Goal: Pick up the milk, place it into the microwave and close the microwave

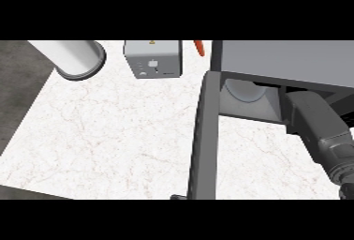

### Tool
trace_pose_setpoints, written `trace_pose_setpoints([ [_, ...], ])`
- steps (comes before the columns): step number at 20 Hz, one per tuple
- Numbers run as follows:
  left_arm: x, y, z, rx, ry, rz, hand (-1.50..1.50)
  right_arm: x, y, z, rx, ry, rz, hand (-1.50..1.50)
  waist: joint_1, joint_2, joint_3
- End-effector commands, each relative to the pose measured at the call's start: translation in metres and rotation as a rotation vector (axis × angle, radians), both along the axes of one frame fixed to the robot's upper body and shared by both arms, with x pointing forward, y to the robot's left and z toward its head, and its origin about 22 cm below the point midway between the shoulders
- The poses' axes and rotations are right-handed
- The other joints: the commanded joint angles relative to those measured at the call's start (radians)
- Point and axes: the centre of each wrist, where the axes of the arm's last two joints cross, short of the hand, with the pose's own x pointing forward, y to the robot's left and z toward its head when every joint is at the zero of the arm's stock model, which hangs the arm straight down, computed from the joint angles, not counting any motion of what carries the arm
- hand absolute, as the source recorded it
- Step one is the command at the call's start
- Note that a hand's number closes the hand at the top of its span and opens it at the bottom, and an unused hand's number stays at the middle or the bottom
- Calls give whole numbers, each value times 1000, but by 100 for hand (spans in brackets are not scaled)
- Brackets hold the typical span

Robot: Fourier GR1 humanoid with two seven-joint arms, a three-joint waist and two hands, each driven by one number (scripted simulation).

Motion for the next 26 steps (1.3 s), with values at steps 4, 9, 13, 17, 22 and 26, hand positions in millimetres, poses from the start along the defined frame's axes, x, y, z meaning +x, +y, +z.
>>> trace_pose_setpoints([
  [4,5,2,-1,14,5,7,-150,4,-36,28,-63,-26,-35,150,13,29,8],
  [9,7,5,7,54,-14,21,-150,4,-40,29,-66,-30,-36,150,16,27,9],
  [13,11,4,9,80,-8,9,-150,9,-39,39,-66,-45,-45,150,29,39,9],
  [17,12,5,6,71,-10,2,-150,6,-43,36,-58,-31,-50,150,40,39,9],
  [22,16,5,3,84,6,3,-150,20,-11,48,53,-111,92,-150,32,28,11],
  [26,23,5,6,102,16,-15,-150,23,6,47,-53,27,144,-150,65,28,4],
])
